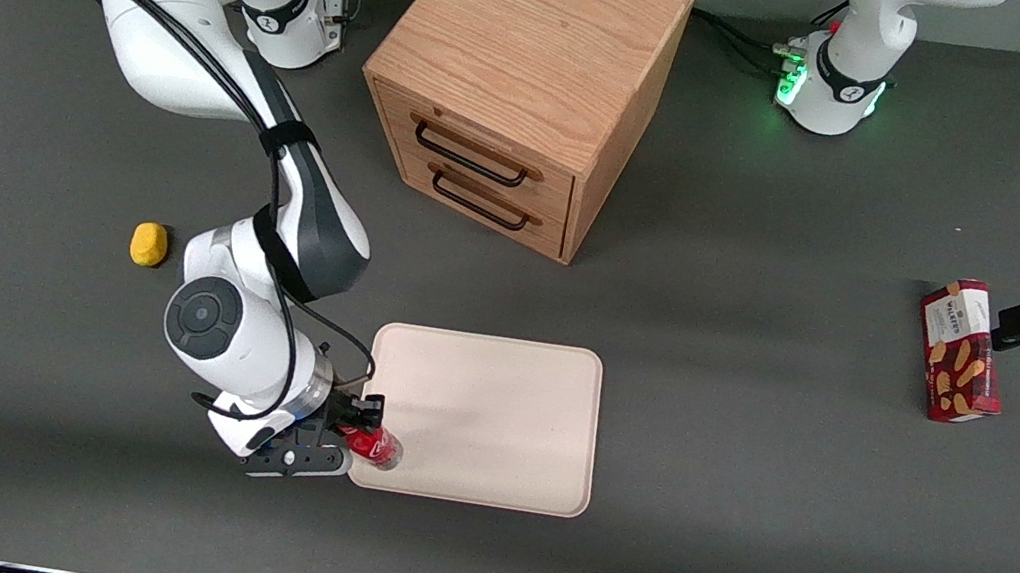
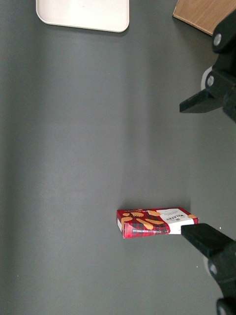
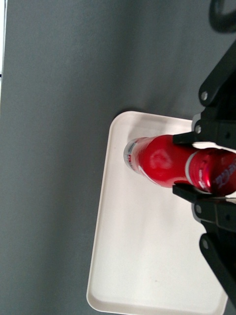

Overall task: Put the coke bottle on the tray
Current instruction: 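Lower the bottle onto the tray corner and open the right gripper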

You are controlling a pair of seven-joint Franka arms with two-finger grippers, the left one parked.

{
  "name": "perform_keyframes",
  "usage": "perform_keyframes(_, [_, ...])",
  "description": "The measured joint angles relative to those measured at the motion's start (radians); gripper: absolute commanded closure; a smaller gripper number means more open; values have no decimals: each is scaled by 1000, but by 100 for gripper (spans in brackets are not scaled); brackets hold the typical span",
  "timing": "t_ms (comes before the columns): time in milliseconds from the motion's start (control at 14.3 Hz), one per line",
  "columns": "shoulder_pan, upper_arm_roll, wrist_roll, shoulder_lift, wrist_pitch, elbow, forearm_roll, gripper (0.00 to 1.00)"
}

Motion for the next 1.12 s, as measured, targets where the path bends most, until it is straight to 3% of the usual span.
perform_keyframes(909, [1, 0, 28, 21, 12, -2, -50, 100])
perform_keyframes(1049, [1, 0, 32, 23, 12, -3, -50, 89])
perform_keyframes(1119, [1, 0, 33, 23, 12, -3, -50, 78])
